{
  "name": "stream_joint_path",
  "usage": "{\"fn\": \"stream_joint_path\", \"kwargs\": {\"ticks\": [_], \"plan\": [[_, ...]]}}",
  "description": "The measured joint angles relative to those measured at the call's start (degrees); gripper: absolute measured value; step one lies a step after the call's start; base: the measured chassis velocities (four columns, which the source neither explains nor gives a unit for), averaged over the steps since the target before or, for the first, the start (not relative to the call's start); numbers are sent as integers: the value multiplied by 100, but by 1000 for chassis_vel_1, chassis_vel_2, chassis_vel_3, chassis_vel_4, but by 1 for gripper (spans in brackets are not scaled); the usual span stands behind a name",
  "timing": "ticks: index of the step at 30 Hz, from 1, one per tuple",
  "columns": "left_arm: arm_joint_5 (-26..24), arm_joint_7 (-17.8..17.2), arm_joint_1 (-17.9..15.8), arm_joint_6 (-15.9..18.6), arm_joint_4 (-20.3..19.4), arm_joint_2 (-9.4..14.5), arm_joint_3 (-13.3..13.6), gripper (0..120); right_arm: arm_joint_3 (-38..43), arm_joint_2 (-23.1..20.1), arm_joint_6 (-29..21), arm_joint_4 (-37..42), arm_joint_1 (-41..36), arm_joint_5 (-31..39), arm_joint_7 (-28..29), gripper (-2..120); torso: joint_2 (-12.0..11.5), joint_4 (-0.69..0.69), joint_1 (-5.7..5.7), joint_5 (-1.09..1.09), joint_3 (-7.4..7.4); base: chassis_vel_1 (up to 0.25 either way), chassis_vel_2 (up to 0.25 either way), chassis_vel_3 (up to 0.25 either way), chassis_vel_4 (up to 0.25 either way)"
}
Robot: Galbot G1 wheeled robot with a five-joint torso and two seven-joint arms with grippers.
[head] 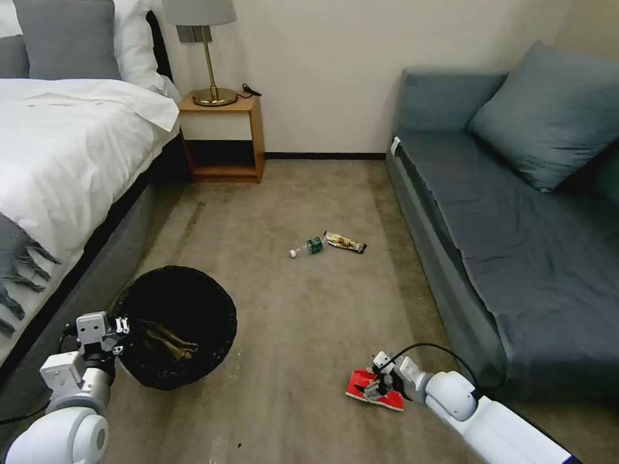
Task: Pick up the trash bin, then pick up the garbage on the floor and place it into the trash bin.
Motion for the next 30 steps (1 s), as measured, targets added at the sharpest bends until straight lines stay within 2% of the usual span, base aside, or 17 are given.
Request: {"fn": "stream_joint_path", "kwargs": {"ticks": [4,8,10,12,14,17,19,22,23,26,28,30], "plan": [[-2,9,8,0,-12,-15,-13,4,99,17,49,-119,-22,-71,-275,96,-1,0,0,0,0,0,0,0,0],[-2,22,8,-6,-12,-20,-33,4,216,90,182,-240,-69,-229,-633,78,-1,0,0,0,0,0,0,0,0],[-2,22,10,-7,-12,-19,-33,4,226,100,195,-253,-76,-249,-656,77,-1,0,0,0,0,0,0,0,0],[4,30,26,-24,-6,-30,-29,4,269,145,245,-313,-94,-320,-734,66,-1,0,0,0,0,0,0,0,0],[14,34,29,-34,3,-38,-23,4,282,163,261,-340,-100,-344,-759,62,-1,0,0,0,0,0,0,0,0],[49,45,31,-65,45,-51,-8,4,317,204,318,-400,-103,-409,-814,47,-1,0,0,0,0,0,0,0,0],[50,47,31,-70,54,-50,-8,4,320,208,326,-406,-103,-416,-822,44,-1,0,0,0,0,0,0,0,0],[51,53,11,-78,89,-26,-8,4,325,228,356,-437,-85,-461,-875,27,-1,0,0,0,0,0,0,0,0],[51,53,11,-78,89,-26,-8,4,325,228,356,-437,-85,-461,-875,27,-1,0,0,0,0,0,0,0,0],[38,58,-23,-78,115,-4,-15,4,326,254,396,-484,-73,-516,-919,12,-1,0,0,0,0,0,0,0,0],[38,60,-26,-78,123,2,-15,4,326,261,405,-492,-70,-525,-924,11,-1,0,0,0,0,0,0,0,0],[38,68,-32,-78,139,11,-15,4,326,289,432,-524,-56,-545,-931,0,-1,0,0,0,0,0,0,0,0]]}}
